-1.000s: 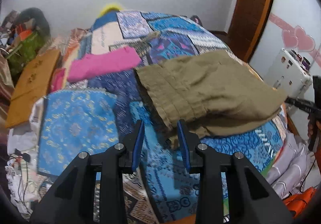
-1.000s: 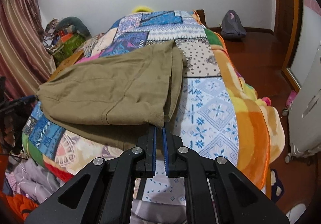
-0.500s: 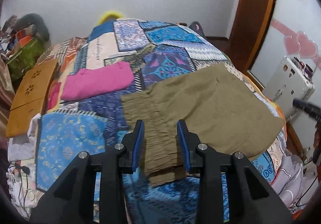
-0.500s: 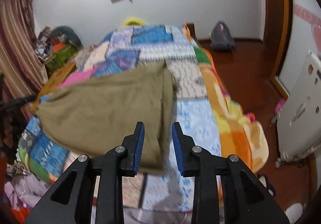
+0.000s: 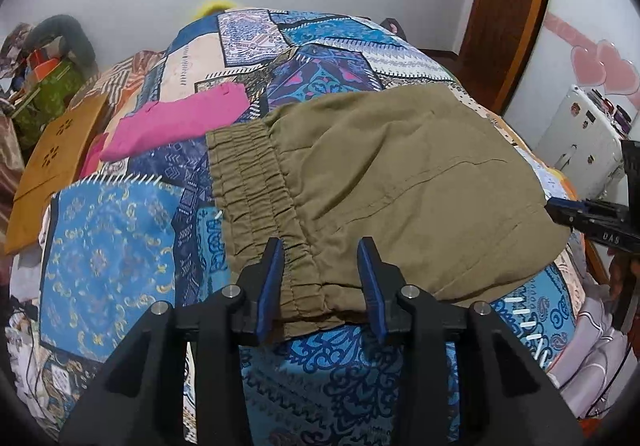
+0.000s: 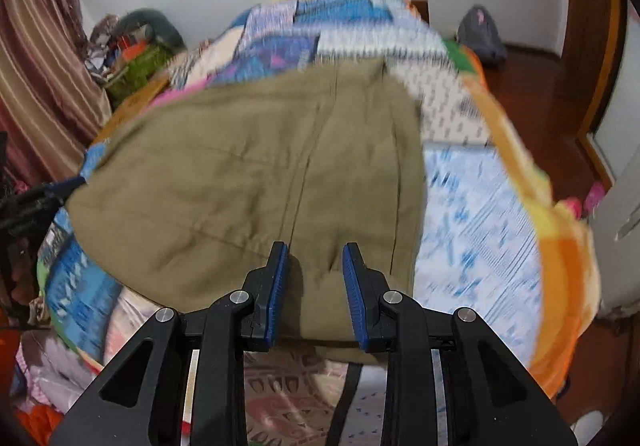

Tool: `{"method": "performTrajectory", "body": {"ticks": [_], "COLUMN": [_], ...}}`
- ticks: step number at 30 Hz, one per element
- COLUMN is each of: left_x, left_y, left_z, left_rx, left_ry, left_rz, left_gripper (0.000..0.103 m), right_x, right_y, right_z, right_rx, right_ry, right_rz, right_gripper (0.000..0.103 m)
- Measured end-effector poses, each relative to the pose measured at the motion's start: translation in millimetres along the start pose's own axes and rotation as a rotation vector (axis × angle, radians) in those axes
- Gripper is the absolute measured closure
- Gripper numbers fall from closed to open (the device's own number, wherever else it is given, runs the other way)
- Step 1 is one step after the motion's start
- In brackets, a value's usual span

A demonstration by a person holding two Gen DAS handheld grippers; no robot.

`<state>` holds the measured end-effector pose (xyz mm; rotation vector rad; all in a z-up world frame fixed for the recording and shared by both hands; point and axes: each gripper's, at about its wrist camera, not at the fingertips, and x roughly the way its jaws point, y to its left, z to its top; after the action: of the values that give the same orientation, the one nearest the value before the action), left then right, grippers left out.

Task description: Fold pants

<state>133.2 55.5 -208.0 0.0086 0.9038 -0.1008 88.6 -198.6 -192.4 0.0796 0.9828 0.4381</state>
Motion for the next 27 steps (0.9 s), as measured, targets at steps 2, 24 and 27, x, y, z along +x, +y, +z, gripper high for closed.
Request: {"method": "performTrajectory", "body": {"ticks": [2, 24, 27], "left_x": [-1.4, 21.1, 44.4], "left_y": [-1.0, 67.6, 72.5], "left_z": [-0.4, 90.3, 96.9], "left_rx": [-0.002, -0.085, -0.092], "left_ry": [-0.006, -0.023, 0.019], "left_rz": [0.011, 0.119, 0.118], "left_gripper": [0.063, 0.044, 0.043], "right_x": [-3.1, -5.9, 10.8], "right_y": [1.3, -22.7, -30.0], "right_z": [3.2, 96.9, 113.9], "right_rx": [-0.012, -0.084, -0.092], "right_ry": [0.004, -0.116, -0.112], "right_rz": [-0.005, -0.078, -0.084], "right_gripper": [0.078, 0.072, 0.072]}}
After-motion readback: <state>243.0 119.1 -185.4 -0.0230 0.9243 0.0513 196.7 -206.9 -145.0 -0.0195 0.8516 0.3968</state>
